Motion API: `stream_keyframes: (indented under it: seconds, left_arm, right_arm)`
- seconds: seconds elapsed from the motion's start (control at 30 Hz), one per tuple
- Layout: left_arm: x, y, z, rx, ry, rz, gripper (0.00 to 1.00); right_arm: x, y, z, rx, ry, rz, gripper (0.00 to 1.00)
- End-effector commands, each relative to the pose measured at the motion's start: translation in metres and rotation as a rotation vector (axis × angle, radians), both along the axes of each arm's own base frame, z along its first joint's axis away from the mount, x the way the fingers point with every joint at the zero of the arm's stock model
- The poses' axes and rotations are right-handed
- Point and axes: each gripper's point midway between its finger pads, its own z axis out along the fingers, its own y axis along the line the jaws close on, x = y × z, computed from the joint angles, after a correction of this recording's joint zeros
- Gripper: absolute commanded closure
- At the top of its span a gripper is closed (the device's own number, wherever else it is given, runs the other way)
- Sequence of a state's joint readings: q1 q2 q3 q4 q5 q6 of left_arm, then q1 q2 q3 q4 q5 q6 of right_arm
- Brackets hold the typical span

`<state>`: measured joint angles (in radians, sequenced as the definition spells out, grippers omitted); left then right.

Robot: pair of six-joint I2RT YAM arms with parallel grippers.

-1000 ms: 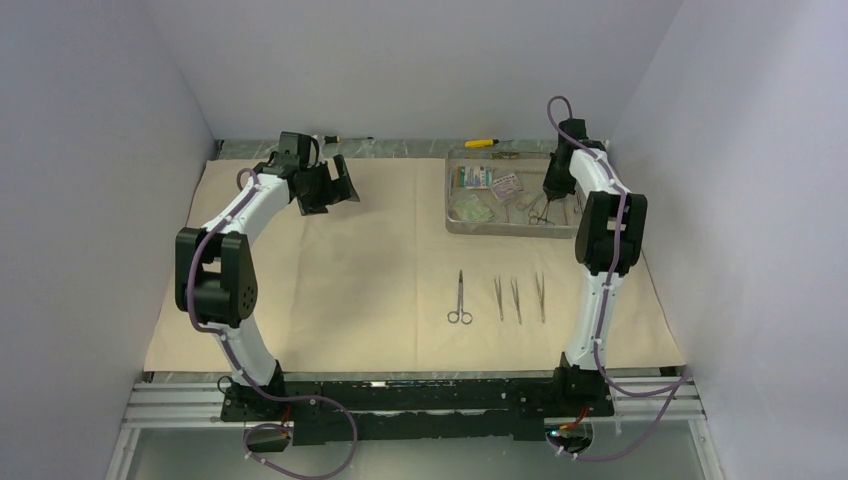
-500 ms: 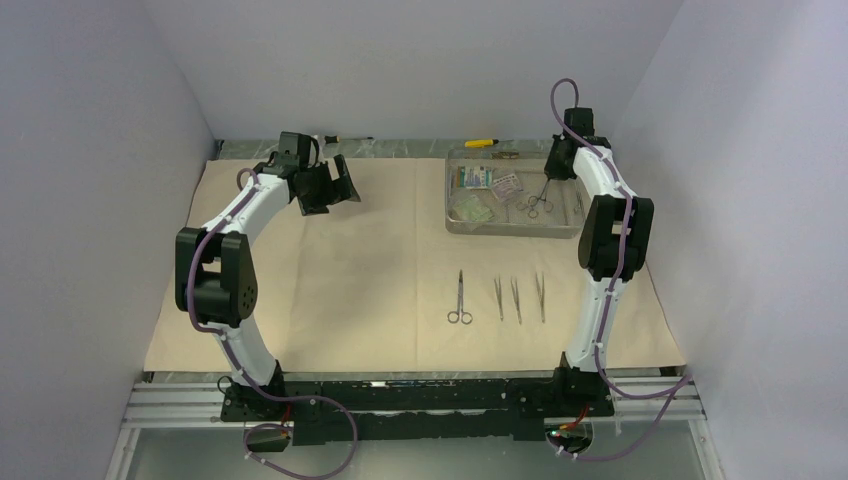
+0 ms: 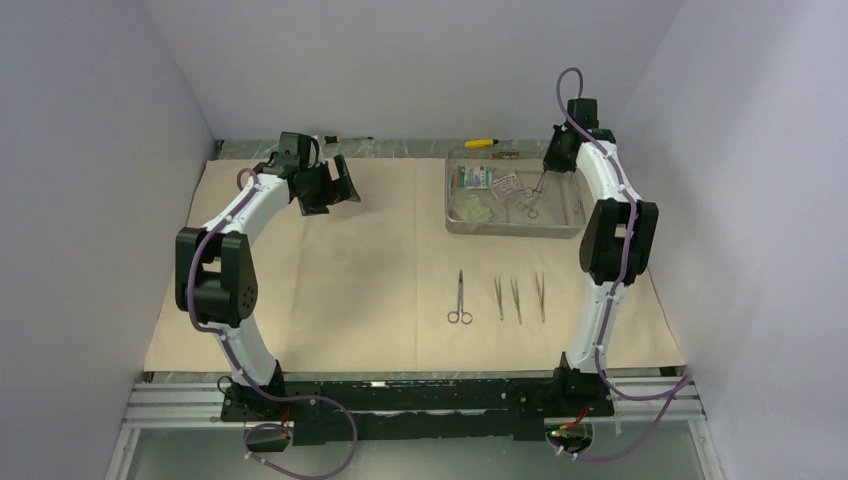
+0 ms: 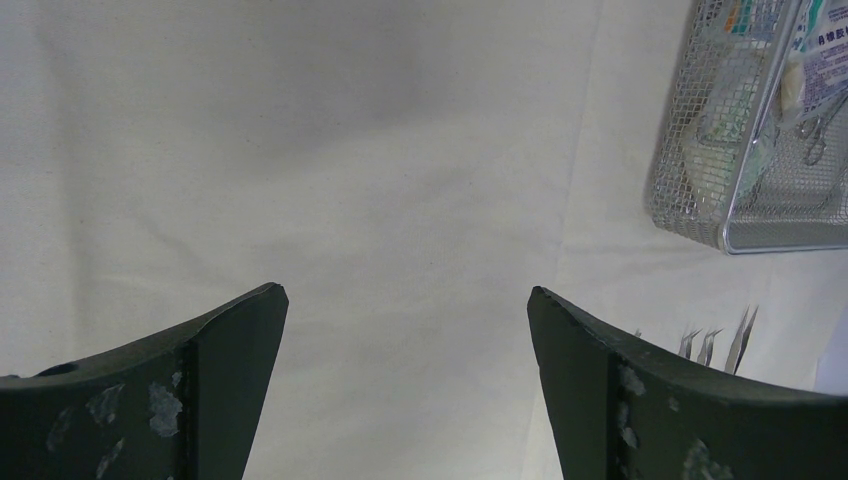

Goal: Open and lay out the surgical kit
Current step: Pick up the medical item from the container, then place the medical item in the surgical kit.

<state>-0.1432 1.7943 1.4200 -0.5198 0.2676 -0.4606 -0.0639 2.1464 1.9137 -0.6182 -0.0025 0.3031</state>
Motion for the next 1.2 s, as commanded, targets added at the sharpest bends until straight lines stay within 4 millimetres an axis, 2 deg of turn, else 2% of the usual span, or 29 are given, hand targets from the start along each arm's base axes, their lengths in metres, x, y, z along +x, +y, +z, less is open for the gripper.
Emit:
stream_keyframes:
  seconds: [0.0, 0.1, 0.2, 0.33, 0.47, 0.67, 0.8, 0.93, 1.17]
  left_arm:
    - [0.000, 0.003, 0.028, -0.009, -0.073, 0.012, 0.04]
    - [-0.008, 0.006, 0.033, 0.001, -0.079, 0.022, 0.04]
    - [-0.020, 0.012, 0.040, 0.016, -0.092, 0.034, 0.04]
    - [-0.039, 0.019, 0.049, 0.036, -0.108, 0.051, 0.04]
    - [-0.062, 0.028, 0.056, 0.056, -0.127, 0.076, 0.04]
    - [-0.104, 0.041, 0.065, 0.069, -0.155, 0.132, 0.03]
    - [-0.128, 0.044, 0.074, 0.051, -0.171, 0.154, 0.03]
    - [-0.144, 0.046, 0.082, 0.041, -0.203, 0.153, 0.02]
    - [-0.152, 0.047, 0.086, 0.050, -0.202, 0.134, 0.02]
  right_arm:
    - [-0.004, 0.030, 0.088, 0.080, -0.155, 0.024, 1.00]
    - [-0.016, 0.055, 0.102, 0.119, -0.166, 0.043, 1.00]
    - [-0.035, 0.093, 0.115, 0.167, -0.171, 0.073, 1.00]
    - [-0.068, 0.148, 0.118, 0.248, -0.148, 0.100, 1.00]
    - [-0.112, 0.211, 0.108, 0.307, -0.096, 0.161, 1.00]
    - [-0.180, 0.275, 0.071, 0.321, 0.043, 0.271, 1.00]
    - [-0.221, 0.300, 0.039, 0.293, 0.139, 0.326, 1.00]
    - [-0.247, 0.314, 0.010, 0.251, 0.220, 0.349, 1.00]
    - [-0.261, 0.323, -0.037, 0.149, 0.304, 0.352, 1.00]
